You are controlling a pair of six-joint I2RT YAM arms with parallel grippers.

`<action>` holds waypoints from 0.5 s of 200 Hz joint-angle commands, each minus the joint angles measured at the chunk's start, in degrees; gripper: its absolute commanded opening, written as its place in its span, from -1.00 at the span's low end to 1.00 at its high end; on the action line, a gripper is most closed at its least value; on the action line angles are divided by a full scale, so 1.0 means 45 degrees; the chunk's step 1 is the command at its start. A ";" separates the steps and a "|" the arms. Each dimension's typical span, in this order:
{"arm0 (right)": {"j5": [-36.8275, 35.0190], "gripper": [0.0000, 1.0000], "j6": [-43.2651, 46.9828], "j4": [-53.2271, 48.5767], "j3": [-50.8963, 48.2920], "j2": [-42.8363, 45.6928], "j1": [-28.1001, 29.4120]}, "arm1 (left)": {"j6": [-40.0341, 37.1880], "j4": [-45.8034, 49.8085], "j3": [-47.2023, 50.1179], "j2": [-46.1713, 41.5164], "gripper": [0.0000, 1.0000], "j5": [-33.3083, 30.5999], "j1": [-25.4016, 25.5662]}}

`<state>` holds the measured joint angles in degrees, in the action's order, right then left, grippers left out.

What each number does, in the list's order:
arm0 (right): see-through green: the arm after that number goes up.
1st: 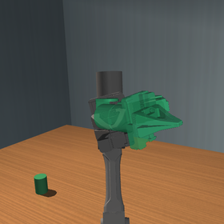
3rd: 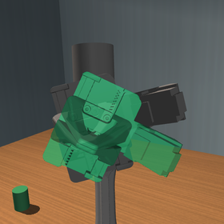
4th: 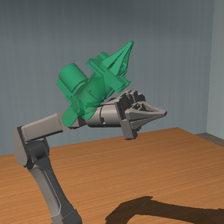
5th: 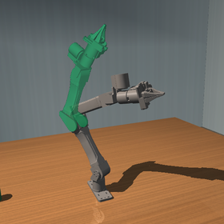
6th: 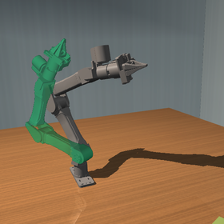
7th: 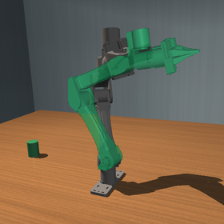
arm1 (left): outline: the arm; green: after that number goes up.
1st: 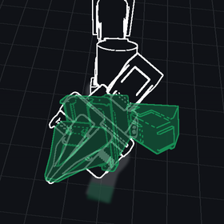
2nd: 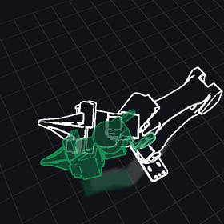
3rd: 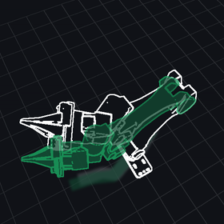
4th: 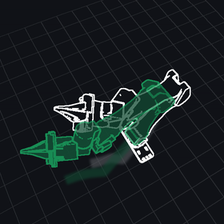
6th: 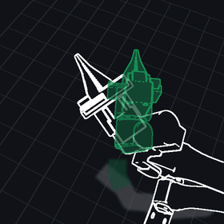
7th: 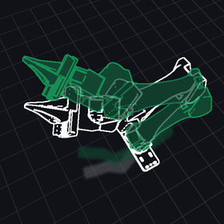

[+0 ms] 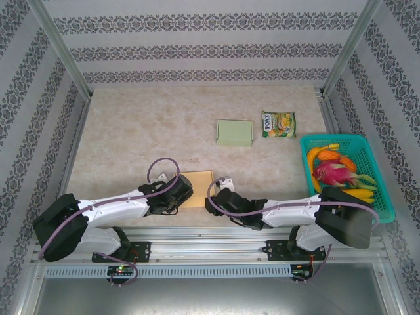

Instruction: Fold the paper box

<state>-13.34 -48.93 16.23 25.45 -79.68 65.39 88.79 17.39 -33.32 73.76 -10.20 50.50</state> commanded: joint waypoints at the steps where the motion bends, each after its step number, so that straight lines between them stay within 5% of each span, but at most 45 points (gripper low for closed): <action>1: 0.1337 -0.25 -0.0381 0.0814 -0.0330 -0.0109 0.0154 | 0.0229 0.0218 0.0312 0.0130 0.40 0.0158 -0.0104; 100: 0.0388 -0.30 -0.0192 0.0396 -0.0693 0.0093 0.0387 | 0.0283 0.0433 0.0402 -0.0196 0.39 -0.0051 -0.0090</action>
<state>-12.95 -50.43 19.51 23.31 -79.18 65.52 88.79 17.32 -32.95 73.25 -10.22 50.50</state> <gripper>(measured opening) 0.358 0.699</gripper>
